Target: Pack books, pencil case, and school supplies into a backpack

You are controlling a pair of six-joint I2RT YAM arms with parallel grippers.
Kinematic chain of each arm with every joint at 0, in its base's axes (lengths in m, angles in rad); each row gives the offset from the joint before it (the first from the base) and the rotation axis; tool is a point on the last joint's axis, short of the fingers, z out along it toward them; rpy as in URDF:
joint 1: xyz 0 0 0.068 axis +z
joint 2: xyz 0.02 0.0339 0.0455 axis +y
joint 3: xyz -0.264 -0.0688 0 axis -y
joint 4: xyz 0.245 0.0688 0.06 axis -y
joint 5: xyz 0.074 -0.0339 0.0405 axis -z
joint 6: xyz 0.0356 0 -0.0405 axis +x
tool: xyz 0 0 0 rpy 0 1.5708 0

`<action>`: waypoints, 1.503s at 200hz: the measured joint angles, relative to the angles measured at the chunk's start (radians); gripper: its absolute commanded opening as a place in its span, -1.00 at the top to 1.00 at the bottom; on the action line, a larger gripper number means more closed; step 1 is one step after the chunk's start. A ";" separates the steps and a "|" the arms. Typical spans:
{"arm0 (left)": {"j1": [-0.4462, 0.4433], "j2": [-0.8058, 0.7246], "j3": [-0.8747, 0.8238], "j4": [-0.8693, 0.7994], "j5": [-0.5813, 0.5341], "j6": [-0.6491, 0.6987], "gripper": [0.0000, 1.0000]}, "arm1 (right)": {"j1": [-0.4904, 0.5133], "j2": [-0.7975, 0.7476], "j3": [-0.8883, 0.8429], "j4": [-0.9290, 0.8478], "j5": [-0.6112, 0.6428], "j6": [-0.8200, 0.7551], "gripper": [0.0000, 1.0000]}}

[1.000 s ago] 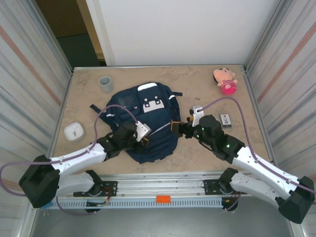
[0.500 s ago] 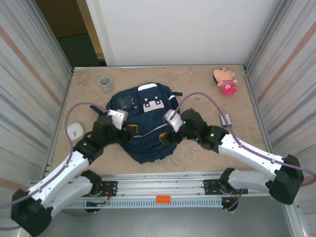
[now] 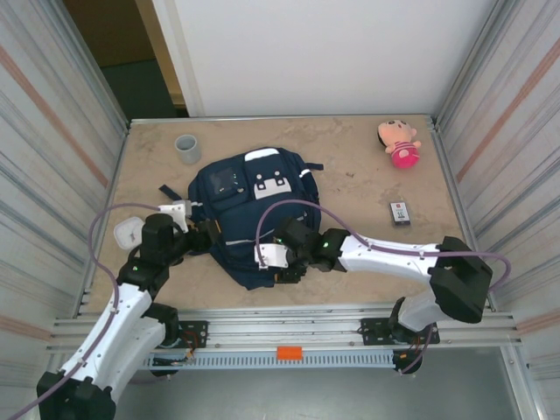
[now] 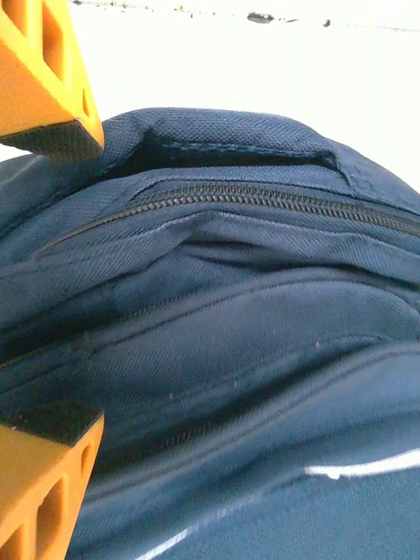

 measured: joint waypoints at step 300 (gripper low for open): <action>0.142 0.963 0.670 -0.620 0.285 1.670 -0.25 | -0.204 -0.367 -0.266 0.077 -0.084 0.039 1.00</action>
